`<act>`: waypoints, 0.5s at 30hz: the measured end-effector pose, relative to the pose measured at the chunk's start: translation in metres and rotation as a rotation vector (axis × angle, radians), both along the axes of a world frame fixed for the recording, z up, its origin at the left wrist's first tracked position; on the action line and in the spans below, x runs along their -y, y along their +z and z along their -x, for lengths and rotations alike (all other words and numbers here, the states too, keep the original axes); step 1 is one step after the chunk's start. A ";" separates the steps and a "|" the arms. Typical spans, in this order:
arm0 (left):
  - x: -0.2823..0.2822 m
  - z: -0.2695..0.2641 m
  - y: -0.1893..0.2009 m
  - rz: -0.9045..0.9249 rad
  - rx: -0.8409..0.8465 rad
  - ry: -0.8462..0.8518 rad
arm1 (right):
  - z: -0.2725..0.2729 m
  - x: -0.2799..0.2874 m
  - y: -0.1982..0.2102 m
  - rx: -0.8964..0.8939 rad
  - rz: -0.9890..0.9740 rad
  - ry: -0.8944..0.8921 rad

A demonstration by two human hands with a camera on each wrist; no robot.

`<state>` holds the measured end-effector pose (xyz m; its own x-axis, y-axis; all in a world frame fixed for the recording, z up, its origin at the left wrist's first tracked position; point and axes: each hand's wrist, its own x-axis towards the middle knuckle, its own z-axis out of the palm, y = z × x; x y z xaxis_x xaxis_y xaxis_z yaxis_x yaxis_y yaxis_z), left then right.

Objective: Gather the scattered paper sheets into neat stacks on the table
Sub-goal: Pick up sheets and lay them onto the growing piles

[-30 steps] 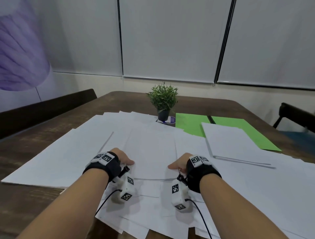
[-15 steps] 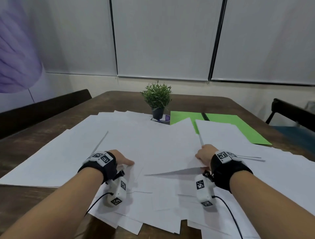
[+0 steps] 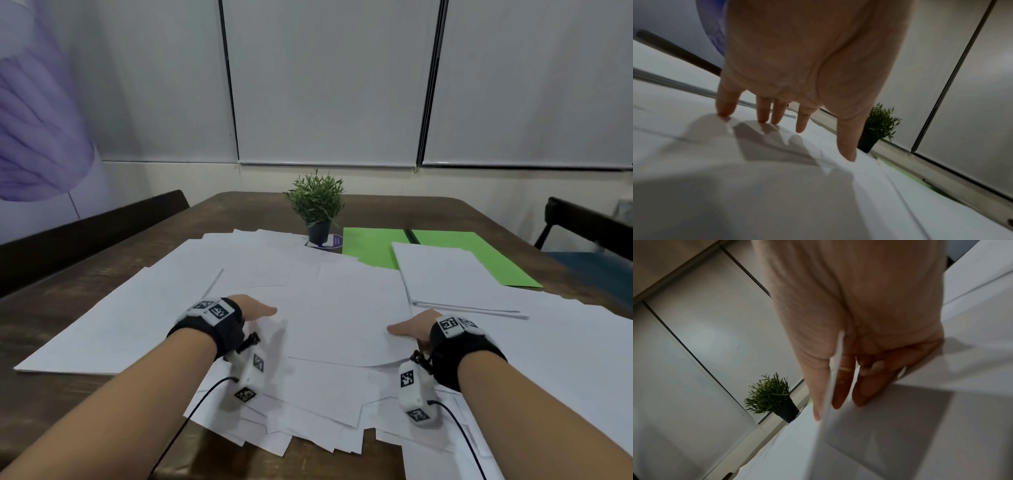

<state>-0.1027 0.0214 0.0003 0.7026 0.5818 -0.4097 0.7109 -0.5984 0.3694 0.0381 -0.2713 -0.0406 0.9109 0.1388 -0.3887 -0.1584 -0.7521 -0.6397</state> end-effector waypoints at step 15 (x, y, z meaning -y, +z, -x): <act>0.021 -0.014 -0.016 0.298 0.138 0.065 | 0.014 -0.010 0.005 0.012 0.247 0.241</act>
